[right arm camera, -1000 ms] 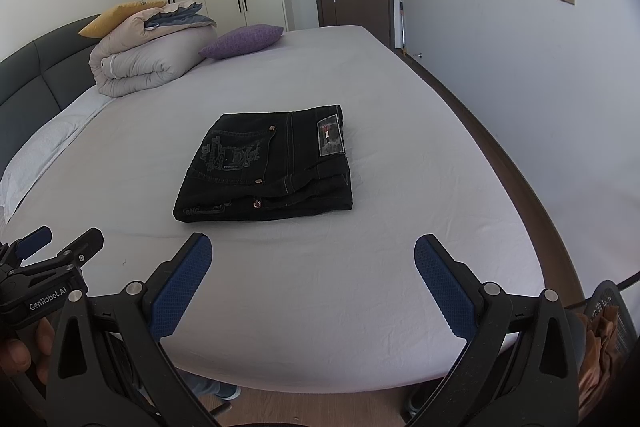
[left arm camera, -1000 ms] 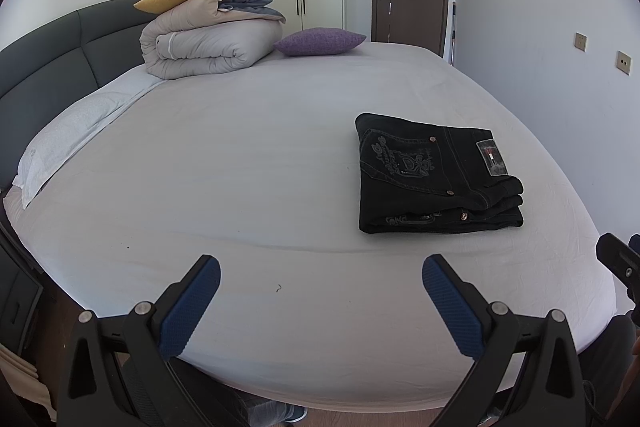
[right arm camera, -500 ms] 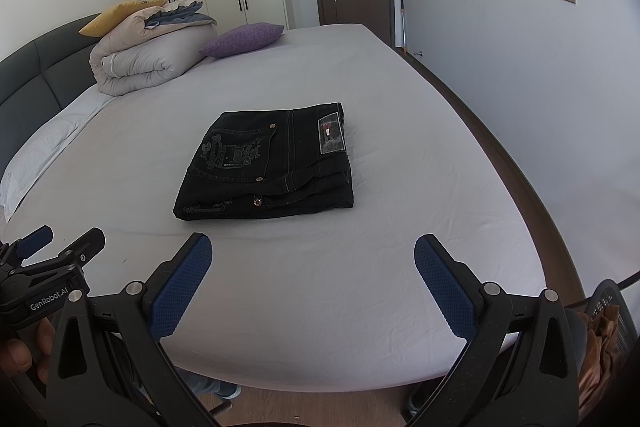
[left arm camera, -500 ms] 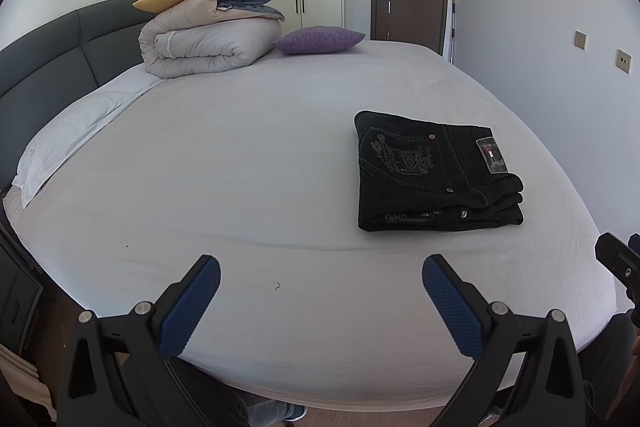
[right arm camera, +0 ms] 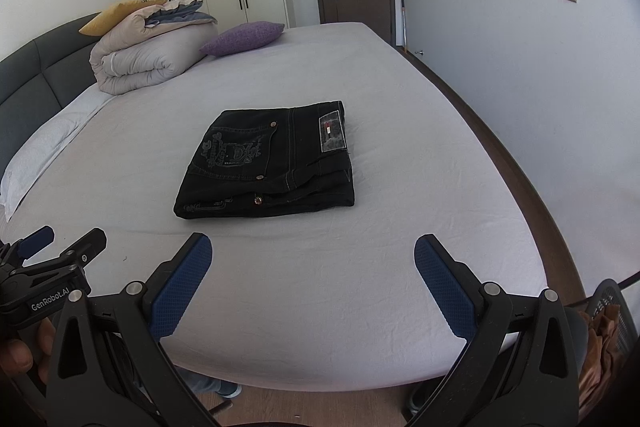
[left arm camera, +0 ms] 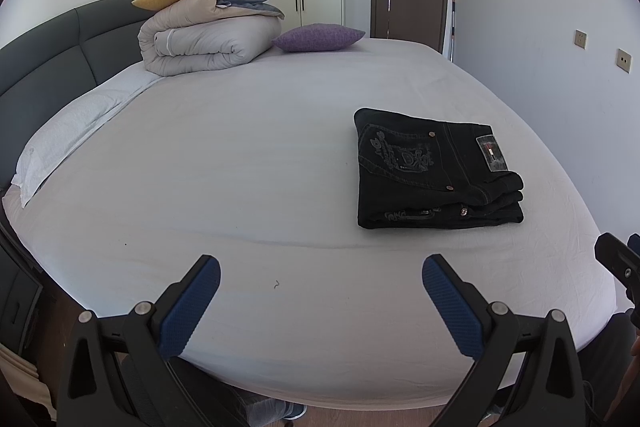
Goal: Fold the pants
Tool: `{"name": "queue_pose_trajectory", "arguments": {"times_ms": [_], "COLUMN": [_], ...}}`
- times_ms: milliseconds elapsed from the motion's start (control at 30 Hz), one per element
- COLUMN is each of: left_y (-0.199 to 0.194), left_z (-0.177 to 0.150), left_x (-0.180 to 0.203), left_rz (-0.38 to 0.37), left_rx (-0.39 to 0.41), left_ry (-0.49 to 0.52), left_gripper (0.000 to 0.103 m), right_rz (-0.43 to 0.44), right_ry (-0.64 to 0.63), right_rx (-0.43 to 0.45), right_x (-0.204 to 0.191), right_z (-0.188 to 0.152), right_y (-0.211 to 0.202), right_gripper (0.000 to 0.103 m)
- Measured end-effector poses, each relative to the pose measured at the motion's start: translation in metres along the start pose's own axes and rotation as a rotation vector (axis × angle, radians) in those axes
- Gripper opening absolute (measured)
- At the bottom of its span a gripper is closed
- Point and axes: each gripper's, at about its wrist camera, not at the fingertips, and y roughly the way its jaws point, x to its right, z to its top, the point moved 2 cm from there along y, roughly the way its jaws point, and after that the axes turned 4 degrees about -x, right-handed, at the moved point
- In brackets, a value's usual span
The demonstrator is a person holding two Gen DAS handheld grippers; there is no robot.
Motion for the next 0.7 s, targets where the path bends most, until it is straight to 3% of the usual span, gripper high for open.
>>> {"name": "queue_pose_trajectory", "arguments": {"times_ms": [700], "left_y": [0.0013], "left_z": [-0.0066], "left_x": [0.0016], "left_rz": [-0.005], "left_rx": [-0.006], "left_ry": [0.003], "left_gripper": [0.103], "right_rz": [0.005], "right_ry": [-0.005], "right_rx": [-0.007], "right_x": [0.0012], "right_z": [-0.0032], "right_y": [0.0028], "right_gripper": [0.103]}}
